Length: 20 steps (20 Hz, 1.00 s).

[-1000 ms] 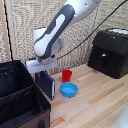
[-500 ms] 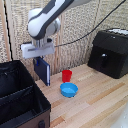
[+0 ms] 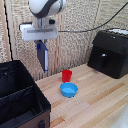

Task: Discover the targeted book and set your gripper to the appropriate amplitude. Smoothly guide your gripper in the direction of the book and snatch it firmly. Search for the back section of the caddy. Move the held book towards the back section and lightly deposit it inside.

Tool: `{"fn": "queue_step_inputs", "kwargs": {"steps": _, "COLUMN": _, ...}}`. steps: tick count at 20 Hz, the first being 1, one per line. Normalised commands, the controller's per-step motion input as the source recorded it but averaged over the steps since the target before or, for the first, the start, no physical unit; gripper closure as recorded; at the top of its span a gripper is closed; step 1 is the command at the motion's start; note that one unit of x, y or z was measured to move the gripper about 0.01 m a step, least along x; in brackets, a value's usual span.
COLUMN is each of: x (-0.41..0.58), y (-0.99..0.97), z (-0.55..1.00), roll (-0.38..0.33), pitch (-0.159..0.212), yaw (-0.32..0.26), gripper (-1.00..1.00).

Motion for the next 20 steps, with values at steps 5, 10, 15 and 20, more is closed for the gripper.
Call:
{"fn": "queue_step_inputs", "kwargs": {"steps": 5, "x": -0.005, "y": 0.3, "z": 0.89, "roll": 0.032, "pitch": -0.06, "yaw": -0.23, "gripper": 1.0}}
{"fn": "queue_step_inputs", "kwargs": {"steps": 10, "x": 0.001, "y": 0.39, "z": 0.76, "roll": 0.047, "pitch": -0.019, "yaw": -0.201, "gripper": 1.0}}
{"fn": "queue_step_inputs", "kwargs": {"steps": 15, "x": 0.005, "y": 0.46, "z": 0.63, "roll": 0.042, "pitch": 0.0, "yaw": -0.188, "gripper": 1.0}}
{"fn": "queue_step_inputs", "kwargs": {"steps": 20, "x": 0.0, "y": 0.42, "z": 0.51, "roll": 0.047, "pitch": 0.0, "yaw": -0.21, "gripper": 1.0}}
